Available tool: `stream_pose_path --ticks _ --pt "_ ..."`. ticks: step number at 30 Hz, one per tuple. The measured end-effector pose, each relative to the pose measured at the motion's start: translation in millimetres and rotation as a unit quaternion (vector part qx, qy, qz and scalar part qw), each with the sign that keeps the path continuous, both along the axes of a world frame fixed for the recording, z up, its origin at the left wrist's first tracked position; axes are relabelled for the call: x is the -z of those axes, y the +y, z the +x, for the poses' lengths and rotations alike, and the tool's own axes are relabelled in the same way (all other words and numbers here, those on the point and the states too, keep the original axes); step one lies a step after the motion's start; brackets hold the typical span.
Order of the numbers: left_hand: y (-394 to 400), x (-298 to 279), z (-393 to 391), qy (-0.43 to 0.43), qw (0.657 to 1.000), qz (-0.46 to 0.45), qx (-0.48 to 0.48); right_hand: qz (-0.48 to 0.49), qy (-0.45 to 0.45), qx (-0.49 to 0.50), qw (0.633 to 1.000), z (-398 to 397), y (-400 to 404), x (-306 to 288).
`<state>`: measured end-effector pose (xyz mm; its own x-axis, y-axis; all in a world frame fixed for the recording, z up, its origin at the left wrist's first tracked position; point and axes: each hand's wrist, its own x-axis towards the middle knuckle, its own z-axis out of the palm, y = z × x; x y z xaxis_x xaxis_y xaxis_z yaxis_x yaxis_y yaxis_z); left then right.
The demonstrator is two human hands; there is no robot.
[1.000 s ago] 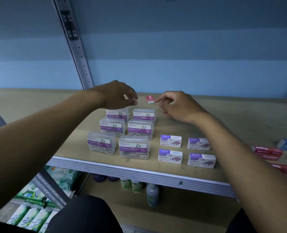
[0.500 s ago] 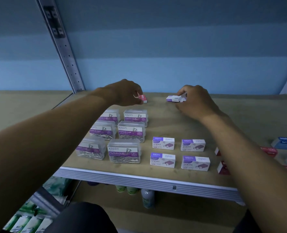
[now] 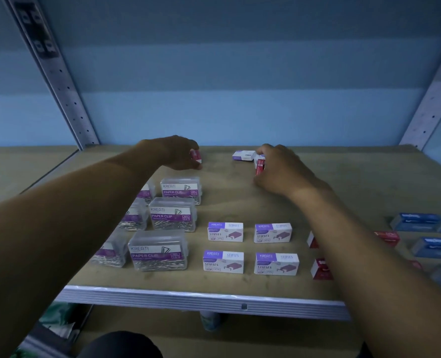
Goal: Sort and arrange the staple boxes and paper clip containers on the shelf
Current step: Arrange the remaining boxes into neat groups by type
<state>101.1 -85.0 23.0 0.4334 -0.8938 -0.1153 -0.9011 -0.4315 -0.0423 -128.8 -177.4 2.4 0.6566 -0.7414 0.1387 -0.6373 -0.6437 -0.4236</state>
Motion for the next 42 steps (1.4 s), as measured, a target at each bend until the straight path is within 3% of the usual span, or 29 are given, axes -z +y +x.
stream_pose_path --ticks 14,22,42 --pt "-1 4 3 0.027 0.998 -0.045 0.026 -0.026 0.042 -0.025 0.998 -3 -5 4" --pt "1 5 -4 0.042 0.994 -0.096 -0.006 -0.033 0.049 -0.030 0.998 -4 -1 6" --pt "15 -37 -75 0.072 0.981 -0.081 0.161 0.137 -0.018 -0.026 0.990 -33 4 -25"
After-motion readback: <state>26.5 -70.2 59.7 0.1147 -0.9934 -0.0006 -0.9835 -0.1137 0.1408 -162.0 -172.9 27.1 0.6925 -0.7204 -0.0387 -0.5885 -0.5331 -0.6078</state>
